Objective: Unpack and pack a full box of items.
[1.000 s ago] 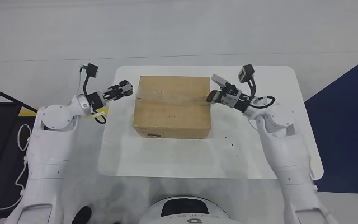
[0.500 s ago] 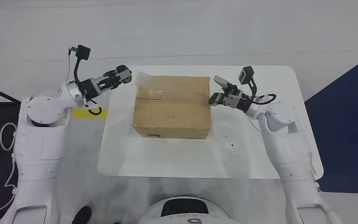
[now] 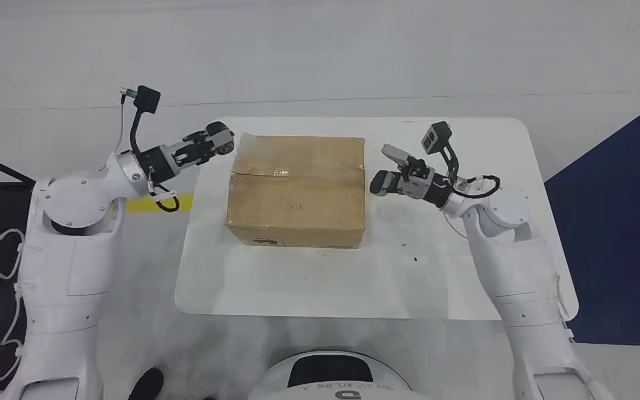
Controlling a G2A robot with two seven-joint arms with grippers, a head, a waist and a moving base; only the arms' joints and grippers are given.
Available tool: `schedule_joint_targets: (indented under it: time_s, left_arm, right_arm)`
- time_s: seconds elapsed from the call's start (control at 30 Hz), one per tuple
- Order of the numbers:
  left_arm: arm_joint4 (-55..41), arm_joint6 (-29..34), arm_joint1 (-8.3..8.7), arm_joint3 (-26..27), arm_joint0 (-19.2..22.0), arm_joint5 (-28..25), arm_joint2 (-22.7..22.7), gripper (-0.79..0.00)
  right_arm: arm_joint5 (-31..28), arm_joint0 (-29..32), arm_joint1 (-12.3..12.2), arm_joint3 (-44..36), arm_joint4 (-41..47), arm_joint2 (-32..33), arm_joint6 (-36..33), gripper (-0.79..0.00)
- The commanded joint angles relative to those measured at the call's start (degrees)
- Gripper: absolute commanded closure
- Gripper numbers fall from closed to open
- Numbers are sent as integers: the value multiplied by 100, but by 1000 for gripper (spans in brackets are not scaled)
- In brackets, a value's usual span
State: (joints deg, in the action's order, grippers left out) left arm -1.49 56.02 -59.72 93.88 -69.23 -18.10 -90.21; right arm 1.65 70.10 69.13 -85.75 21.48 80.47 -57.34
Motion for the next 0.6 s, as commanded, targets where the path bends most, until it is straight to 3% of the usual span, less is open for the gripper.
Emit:
schedule_joint_targets:
  time_s: [0.0,0.57]
  left_arm:
    - [-17,-24,16,-81,-44,10,-59,0]
    - [173,44,138,-741,-216,28,-197,0]
  right_arm:
    - [46,-106,6,33,-74,-113,44,-785]
    - [446,-707,42,414,-385,-748,391,-785]
